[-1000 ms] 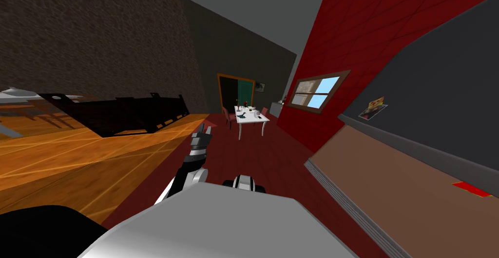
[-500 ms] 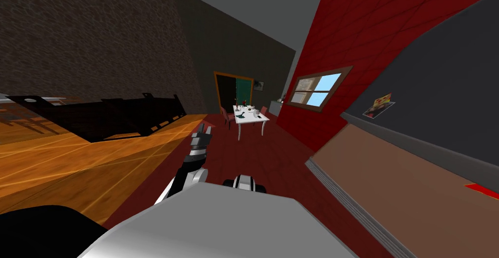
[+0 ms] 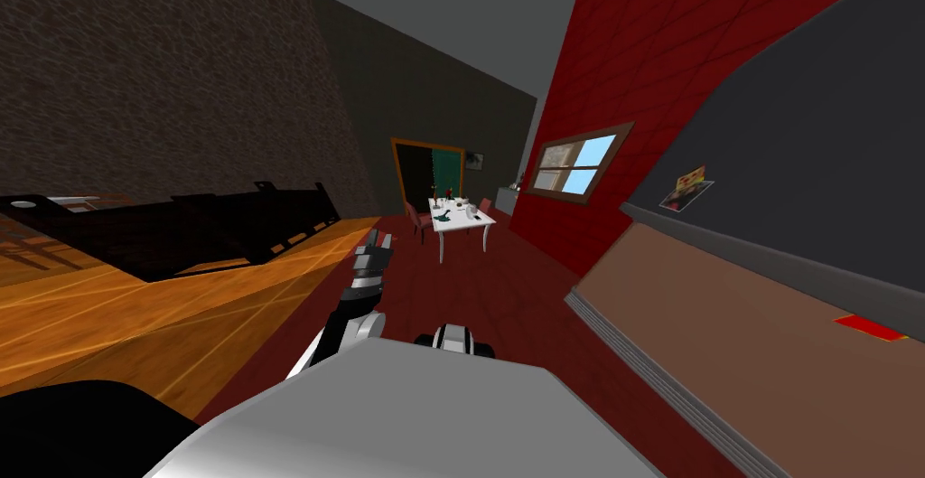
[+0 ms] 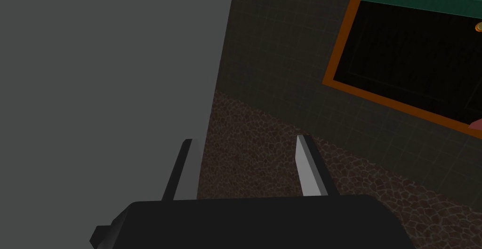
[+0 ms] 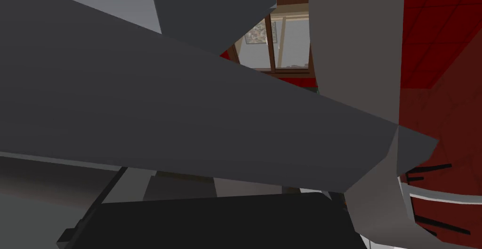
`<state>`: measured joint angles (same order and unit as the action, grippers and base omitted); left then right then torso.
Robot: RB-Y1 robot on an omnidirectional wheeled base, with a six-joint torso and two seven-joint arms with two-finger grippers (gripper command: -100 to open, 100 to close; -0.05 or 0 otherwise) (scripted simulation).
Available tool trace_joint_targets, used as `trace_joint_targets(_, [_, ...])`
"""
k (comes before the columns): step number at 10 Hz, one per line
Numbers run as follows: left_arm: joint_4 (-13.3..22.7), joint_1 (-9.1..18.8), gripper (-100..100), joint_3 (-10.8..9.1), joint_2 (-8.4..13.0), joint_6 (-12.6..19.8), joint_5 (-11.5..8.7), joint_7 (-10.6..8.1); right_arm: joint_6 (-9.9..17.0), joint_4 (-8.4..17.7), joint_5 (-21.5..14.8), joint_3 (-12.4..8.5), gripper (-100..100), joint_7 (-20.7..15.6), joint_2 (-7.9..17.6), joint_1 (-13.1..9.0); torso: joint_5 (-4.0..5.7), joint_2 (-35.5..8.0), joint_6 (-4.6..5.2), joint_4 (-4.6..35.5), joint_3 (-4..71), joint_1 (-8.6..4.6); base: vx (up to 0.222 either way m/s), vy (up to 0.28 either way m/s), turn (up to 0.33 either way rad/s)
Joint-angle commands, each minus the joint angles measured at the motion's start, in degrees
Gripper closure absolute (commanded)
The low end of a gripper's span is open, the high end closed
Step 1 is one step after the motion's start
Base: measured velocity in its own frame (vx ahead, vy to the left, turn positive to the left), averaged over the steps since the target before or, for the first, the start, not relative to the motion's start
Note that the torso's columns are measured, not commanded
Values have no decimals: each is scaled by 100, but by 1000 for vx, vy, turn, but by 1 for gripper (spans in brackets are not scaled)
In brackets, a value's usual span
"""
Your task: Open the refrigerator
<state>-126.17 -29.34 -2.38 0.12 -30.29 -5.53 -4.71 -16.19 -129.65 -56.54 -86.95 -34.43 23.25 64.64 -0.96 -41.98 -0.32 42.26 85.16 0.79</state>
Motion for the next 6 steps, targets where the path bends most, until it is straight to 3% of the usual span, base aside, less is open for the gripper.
trace_joint_targets(1, [0,0,0,0,0,0,0,0,-9,3,-4,23,0,12,-9,14,15,-5,9,0,-11,-5,-7,3,-13])
trace_joint_targets(6, [0,0,0,0,0,0,0,0,-104,12,-16,115,0,7,-42,41,67,-40,33,10,-57,-52,0,0,0])
